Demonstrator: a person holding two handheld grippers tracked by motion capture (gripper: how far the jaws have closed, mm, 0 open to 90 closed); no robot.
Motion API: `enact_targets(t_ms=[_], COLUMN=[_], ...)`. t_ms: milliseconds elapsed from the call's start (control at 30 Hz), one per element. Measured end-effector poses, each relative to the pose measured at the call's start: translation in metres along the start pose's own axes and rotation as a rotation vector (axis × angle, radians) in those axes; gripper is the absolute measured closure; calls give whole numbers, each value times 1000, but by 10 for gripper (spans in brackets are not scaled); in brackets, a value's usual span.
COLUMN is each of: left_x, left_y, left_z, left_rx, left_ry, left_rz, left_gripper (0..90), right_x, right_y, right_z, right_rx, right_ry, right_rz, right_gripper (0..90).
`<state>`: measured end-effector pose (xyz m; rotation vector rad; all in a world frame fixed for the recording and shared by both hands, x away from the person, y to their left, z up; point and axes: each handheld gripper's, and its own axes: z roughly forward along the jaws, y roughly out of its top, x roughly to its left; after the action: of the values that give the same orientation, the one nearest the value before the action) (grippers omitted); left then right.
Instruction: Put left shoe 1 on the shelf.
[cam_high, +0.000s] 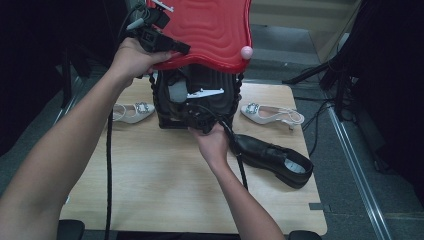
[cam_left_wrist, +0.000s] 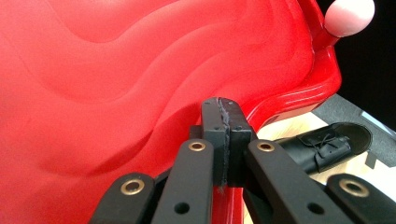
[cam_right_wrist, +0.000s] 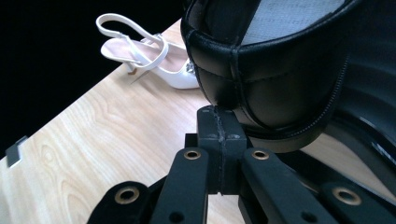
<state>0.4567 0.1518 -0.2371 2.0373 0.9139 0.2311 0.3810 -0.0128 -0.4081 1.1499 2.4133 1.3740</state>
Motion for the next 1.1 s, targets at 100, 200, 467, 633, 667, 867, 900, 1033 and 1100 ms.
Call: enact_targets(t_ms=[100, 200, 467, 633, 667, 867, 900, 1033, 1100], left_x=[0, 0, 0, 0, 0, 0, 0, 1, 1], left_y=[0, 0, -1, -1, -1, 0, 0, -2, -2], left_z=[0, 0, 0, 0, 0, 0, 0, -2, -2], left_rx=[-2, 1, -3, -4, -4, -3, -3, 0, -3], left_ry=[0, 4, 6, 4, 3, 2, 3, 2, 1], left_rz=[0, -4, -4, -10, -10, -14, -15, -16, -23], left_gripper=[900, 900, 900, 900, 900, 900, 900, 900, 900], right_x=[-1, -3, -10, -13, -13, -15, -15, -17, -16], right_y=[4, 10, 20, 20, 20, 23, 23, 21, 19], right_z=[3, 6, 13, 18, 18, 23, 24, 28, 26], right_rx=[-8, -9, -9, -24, -25, -9, -3, 7, -3], right_ry=[-10, -24, -39, -32, -31, -38, -42, -35, -37], right_rz=[2, 5, 9, 11, 13, 13, 10, 8, 6], right_gripper=[900, 900, 900, 900, 900, 900, 900, 900, 900])
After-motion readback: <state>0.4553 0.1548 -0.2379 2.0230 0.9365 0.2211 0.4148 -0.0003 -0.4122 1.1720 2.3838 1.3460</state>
